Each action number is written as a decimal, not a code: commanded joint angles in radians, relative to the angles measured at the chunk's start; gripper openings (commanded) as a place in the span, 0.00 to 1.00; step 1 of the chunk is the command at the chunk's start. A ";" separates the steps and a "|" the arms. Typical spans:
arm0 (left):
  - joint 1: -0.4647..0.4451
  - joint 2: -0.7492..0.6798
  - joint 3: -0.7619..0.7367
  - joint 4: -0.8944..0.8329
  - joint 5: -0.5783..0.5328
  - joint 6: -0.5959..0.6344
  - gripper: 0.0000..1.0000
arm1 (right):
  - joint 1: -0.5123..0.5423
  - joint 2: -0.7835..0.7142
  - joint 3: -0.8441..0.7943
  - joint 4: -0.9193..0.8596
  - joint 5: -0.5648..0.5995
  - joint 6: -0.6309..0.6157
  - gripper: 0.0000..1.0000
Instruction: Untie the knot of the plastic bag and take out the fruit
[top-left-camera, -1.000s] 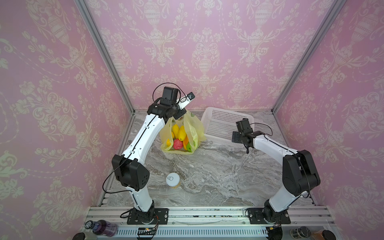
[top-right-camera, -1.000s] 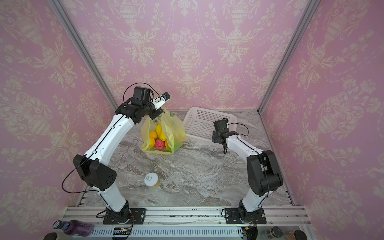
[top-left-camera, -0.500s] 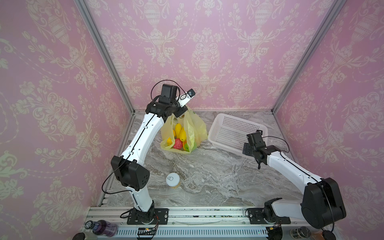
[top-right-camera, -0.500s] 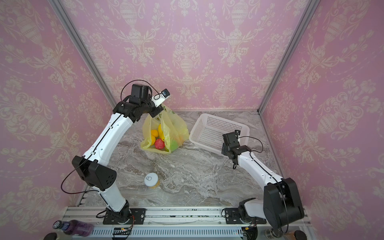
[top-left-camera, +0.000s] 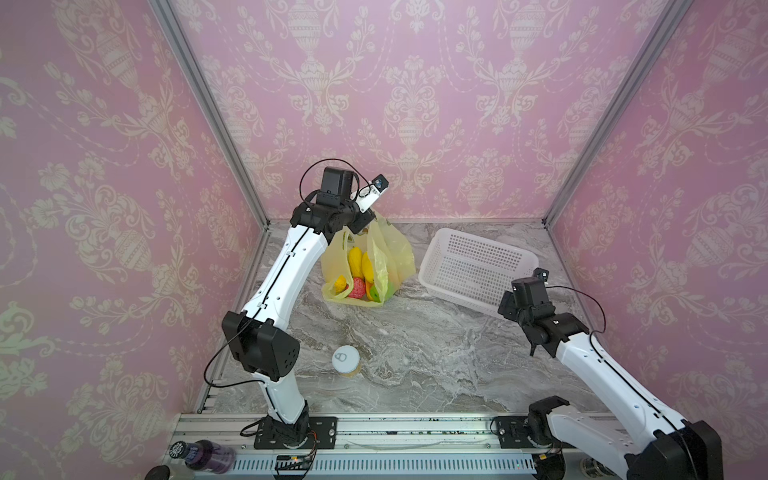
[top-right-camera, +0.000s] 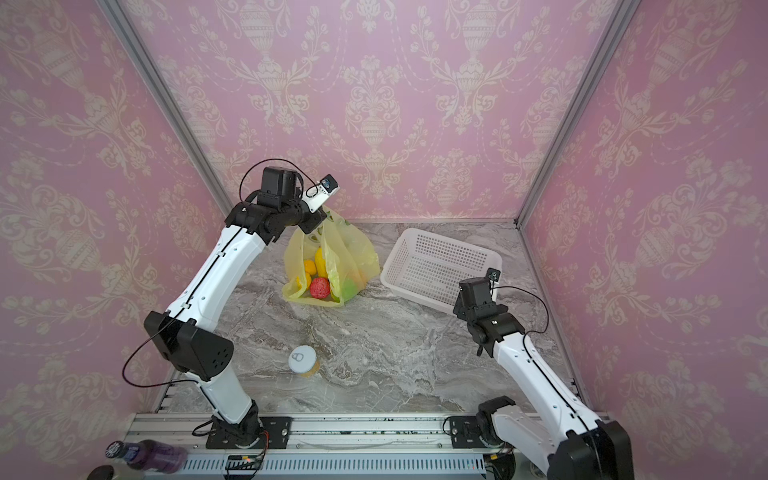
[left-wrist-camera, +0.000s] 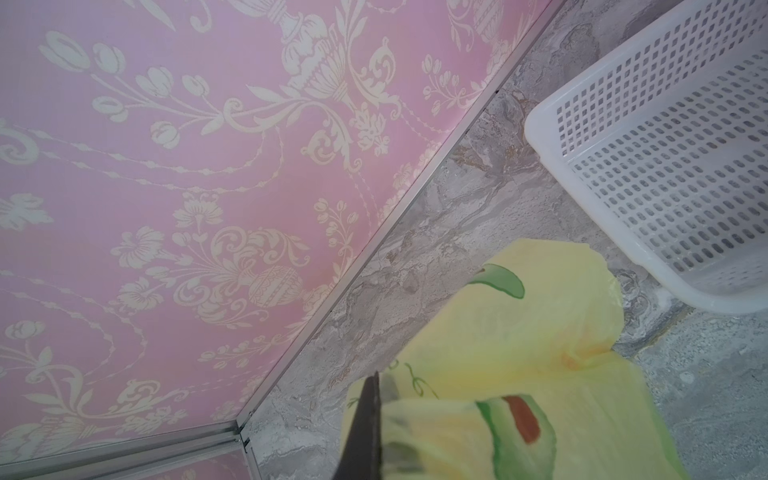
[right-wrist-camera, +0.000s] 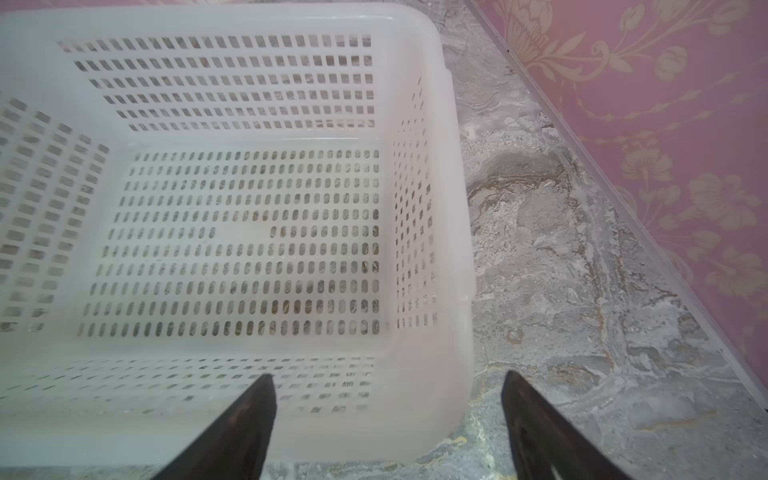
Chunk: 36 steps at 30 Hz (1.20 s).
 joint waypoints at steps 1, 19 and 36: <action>-0.007 -0.030 -0.010 0.014 0.006 -0.024 0.00 | 0.010 -0.090 -0.016 0.029 -0.144 -0.012 0.84; -0.029 -0.032 -0.007 -0.023 -0.001 0.023 0.00 | 0.912 0.056 0.083 0.615 -0.001 -0.327 1.00; -0.023 -0.037 -0.005 -0.069 0.071 0.034 0.00 | 0.745 0.693 0.575 0.608 0.160 -0.271 0.29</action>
